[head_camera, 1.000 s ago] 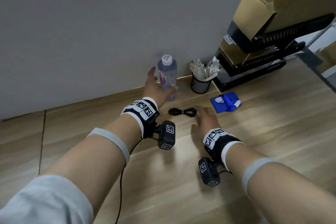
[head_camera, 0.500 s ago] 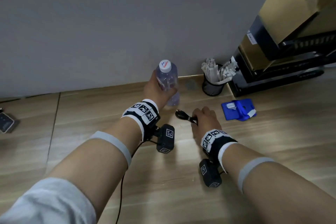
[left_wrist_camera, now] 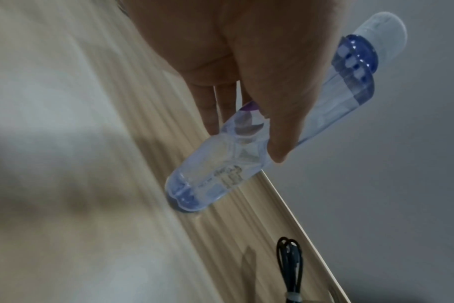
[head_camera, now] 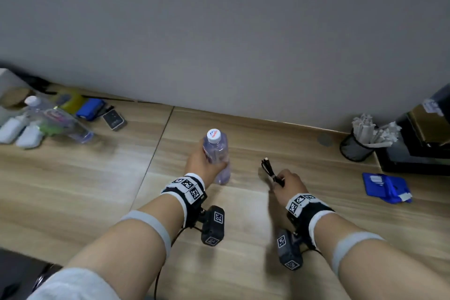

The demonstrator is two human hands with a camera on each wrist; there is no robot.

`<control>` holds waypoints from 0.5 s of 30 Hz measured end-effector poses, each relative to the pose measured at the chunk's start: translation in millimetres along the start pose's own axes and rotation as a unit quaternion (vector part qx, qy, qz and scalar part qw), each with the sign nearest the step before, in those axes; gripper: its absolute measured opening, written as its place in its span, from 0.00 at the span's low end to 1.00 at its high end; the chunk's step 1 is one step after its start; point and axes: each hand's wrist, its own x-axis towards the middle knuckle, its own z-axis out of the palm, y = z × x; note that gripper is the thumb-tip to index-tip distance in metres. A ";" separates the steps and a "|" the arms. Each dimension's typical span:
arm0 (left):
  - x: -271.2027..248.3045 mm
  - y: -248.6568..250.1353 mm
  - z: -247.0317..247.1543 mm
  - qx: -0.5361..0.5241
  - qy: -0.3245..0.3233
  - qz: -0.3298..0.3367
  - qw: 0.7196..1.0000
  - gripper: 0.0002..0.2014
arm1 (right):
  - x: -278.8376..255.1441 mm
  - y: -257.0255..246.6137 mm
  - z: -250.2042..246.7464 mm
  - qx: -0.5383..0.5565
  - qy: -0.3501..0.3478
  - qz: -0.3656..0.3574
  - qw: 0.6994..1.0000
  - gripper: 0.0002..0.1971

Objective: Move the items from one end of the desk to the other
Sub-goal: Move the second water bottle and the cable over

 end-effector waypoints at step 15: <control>-41.2 -203.7 -377.8 -0.080 0.154 -0.027 0.984 0.33 | -109.5 -335.6 213.0 -0.059 -0.034 -0.147 0.987 0.10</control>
